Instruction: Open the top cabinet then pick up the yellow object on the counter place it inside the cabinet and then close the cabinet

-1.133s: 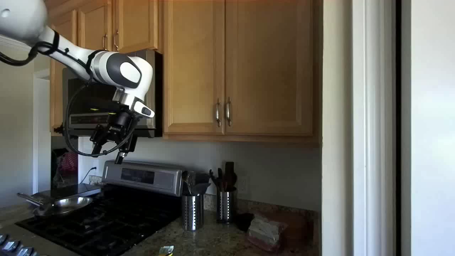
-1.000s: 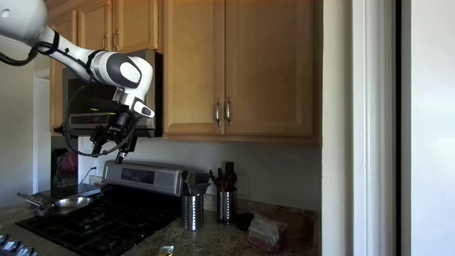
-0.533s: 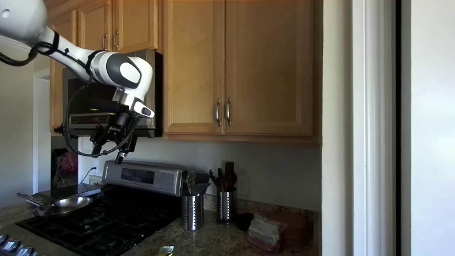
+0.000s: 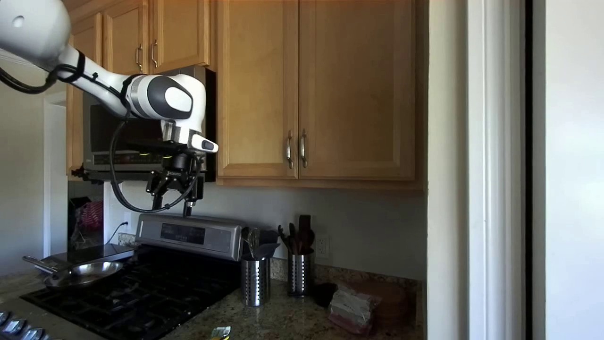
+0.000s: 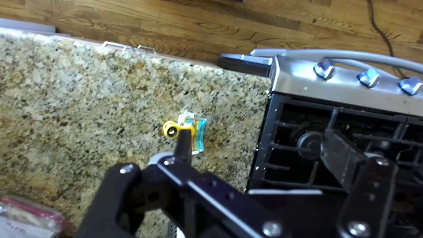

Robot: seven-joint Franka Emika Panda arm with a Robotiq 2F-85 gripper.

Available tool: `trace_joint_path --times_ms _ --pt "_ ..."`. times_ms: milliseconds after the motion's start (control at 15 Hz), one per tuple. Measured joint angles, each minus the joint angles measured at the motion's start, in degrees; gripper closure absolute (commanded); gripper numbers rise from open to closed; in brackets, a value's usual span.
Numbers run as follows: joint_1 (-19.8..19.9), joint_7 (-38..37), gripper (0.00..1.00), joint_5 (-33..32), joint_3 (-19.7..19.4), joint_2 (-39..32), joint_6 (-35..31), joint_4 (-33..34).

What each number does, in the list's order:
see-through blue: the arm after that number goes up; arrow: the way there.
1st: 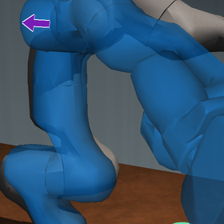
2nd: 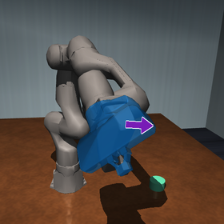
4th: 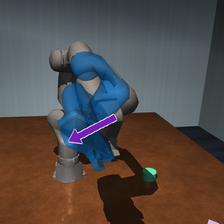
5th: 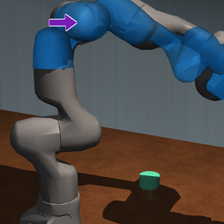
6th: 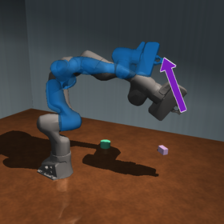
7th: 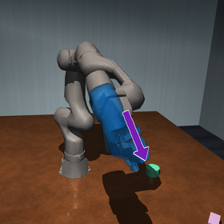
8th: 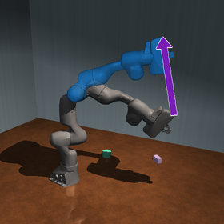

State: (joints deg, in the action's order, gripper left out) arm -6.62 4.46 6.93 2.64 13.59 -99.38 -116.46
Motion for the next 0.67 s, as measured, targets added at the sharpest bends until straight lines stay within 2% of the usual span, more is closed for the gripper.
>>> trace_joint_path --times_ms 400,667 --pt "2.12 0.14 0.0 -9.7 -0.04 -0.01 -11.49 0.79" --pt "2.98 -0.06 0.0 -12.12 -0.07 -0.02 -20.77 0.97"
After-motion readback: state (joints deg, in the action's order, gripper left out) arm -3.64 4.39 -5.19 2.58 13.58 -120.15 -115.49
